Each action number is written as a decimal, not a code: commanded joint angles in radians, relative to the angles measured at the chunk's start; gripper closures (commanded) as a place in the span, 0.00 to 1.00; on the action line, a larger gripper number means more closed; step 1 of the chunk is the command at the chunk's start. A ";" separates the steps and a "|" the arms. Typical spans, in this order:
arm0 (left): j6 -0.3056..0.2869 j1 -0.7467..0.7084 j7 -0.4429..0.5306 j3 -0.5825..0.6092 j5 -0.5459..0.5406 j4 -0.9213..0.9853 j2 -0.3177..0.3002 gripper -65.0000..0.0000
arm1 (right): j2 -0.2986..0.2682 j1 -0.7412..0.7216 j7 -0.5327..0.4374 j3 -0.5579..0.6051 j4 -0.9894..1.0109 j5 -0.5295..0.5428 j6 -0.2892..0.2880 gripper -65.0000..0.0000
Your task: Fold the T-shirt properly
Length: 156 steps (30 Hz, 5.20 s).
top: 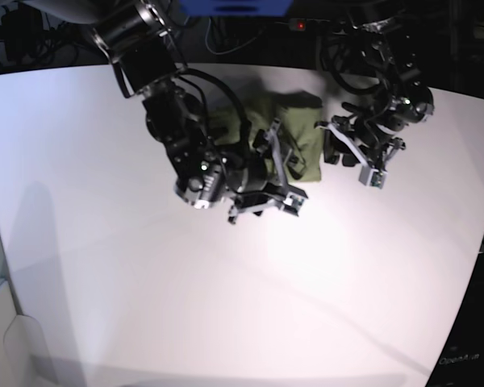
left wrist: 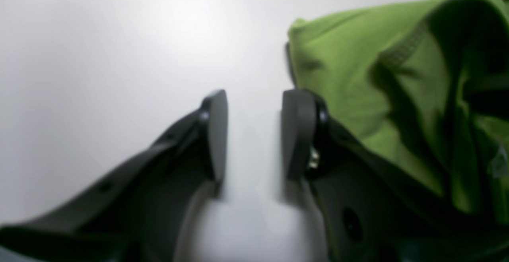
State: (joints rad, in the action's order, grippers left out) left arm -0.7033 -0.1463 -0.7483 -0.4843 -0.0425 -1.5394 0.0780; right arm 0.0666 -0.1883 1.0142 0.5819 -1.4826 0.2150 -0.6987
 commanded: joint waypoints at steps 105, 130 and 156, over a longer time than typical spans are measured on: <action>0.005 -0.009 -0.043 0.002 0.028 0.001 0.007 0.65 | -0.297 0.226 -0.068 -0.297 -0.413 0.007 0.001 0.96; 0.005 -0.016 -0.043 0.002 0.028 0.001 0.009 0.65 | -0.232 0.367 -0.140 -0.234 -0.425 0.007 0.001 0.99; 0.005 -0.019 -0.152 -0.100 0.028 -0.138 -0.062 0.65 | -0.256 0.298 -0.242 -0.187 -0.215 0.005 0.001 0.99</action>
State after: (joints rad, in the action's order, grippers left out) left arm -0.6926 -0.1764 -0.9211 -0.5858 0.0032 -1.6585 0.0174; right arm -0.1860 0.1246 0.7853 0.4000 -1.6779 0.2180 -0.6926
